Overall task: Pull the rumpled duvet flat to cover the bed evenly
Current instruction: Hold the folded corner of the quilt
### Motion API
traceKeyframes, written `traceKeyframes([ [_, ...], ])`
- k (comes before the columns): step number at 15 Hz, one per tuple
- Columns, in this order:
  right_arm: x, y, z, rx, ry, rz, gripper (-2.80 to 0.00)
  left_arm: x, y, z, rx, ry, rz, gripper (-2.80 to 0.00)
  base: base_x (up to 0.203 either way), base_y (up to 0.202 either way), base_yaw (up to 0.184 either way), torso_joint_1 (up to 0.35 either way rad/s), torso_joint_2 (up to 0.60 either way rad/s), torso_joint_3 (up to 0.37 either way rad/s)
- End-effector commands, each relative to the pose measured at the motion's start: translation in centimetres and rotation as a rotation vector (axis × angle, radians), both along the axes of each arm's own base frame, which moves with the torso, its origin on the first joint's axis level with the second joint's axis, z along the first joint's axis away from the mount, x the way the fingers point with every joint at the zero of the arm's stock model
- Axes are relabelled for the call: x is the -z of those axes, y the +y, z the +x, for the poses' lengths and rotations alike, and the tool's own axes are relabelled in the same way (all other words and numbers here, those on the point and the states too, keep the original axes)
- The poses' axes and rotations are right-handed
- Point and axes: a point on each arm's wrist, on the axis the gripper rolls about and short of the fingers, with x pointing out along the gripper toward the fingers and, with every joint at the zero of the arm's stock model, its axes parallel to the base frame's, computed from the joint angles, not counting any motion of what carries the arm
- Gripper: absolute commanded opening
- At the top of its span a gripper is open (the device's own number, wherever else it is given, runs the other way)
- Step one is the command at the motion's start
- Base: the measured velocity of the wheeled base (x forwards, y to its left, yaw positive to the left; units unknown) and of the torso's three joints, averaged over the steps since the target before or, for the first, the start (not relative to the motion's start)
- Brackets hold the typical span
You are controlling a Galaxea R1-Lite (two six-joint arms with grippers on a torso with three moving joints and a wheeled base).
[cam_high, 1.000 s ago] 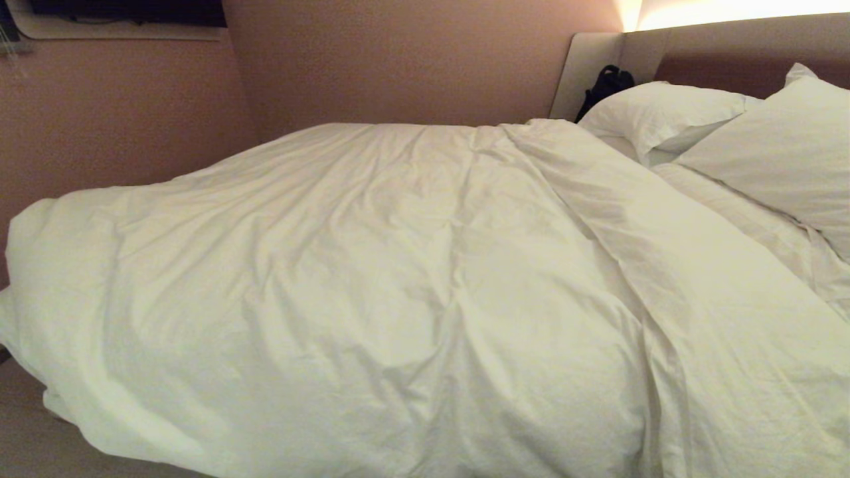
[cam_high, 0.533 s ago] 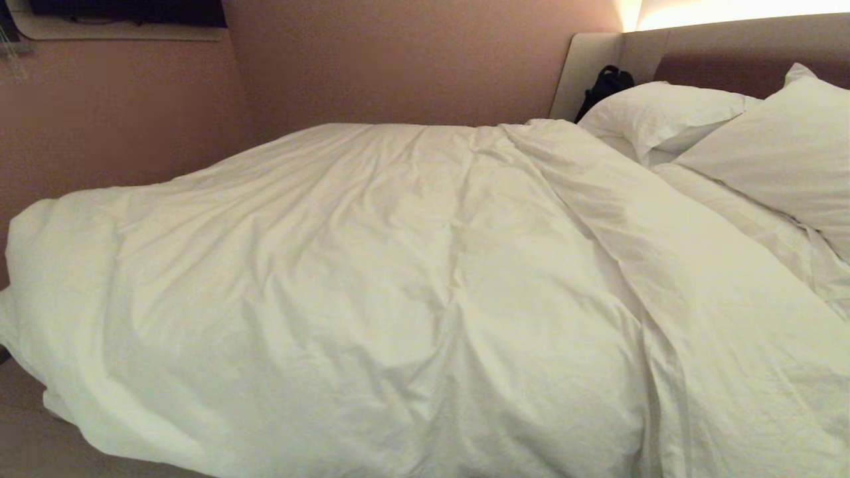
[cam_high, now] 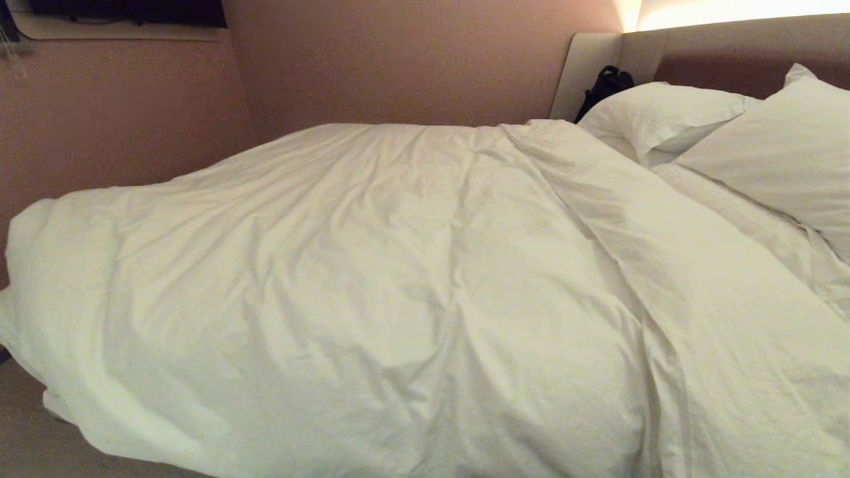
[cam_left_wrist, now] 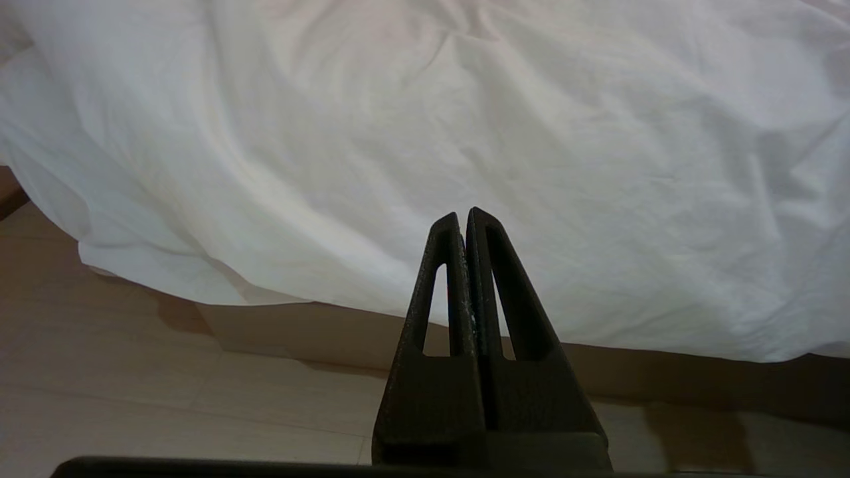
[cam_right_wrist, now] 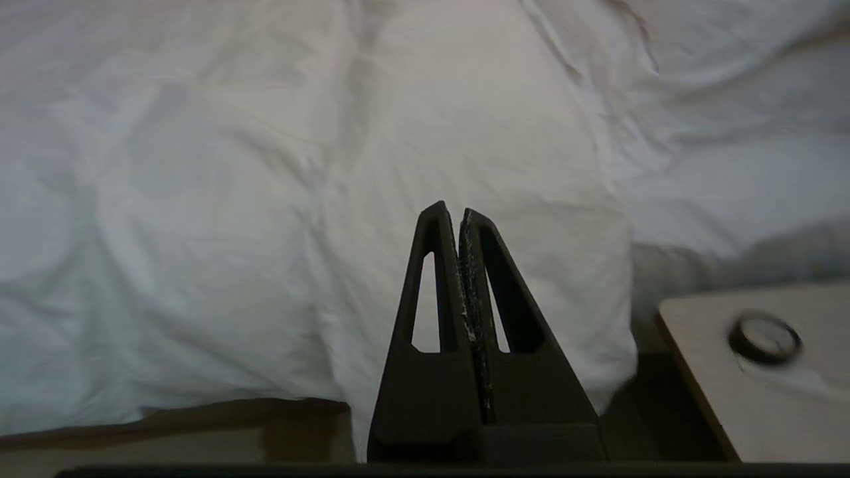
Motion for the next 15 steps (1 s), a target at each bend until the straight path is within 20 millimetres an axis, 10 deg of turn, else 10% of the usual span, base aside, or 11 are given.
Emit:
traceKeyframes([
  [1, 1.0, 0.2, -0.2, 0.023, 0.008, -0.001, -2.80, 0.0, 0.0, 0.0, -0.001, 0.000, 0.000, -2.80, 0.000, 0.000, 0.000, 0.000, 0.00, 0.000],
  [8, 4.6, 0.4, -3.8, -0.021, -0.160, -0.048, -2.80, 0.0, 0.0, 0.0, 0.001, 0.001, -0.001, -2.80, 0.000, 0.000, 0.000, 0.000, 0.00, 0.000],
  [15, 6.4, 0.4, -1.8, -0.040, -0.128, 0.017, -2.80, 0.0, 0.0, 0.0, 0.000, 0.001, -0.002, -2.80, 0.000, 0.000, 0.000, 0.000, 0.00, 0.000],
])
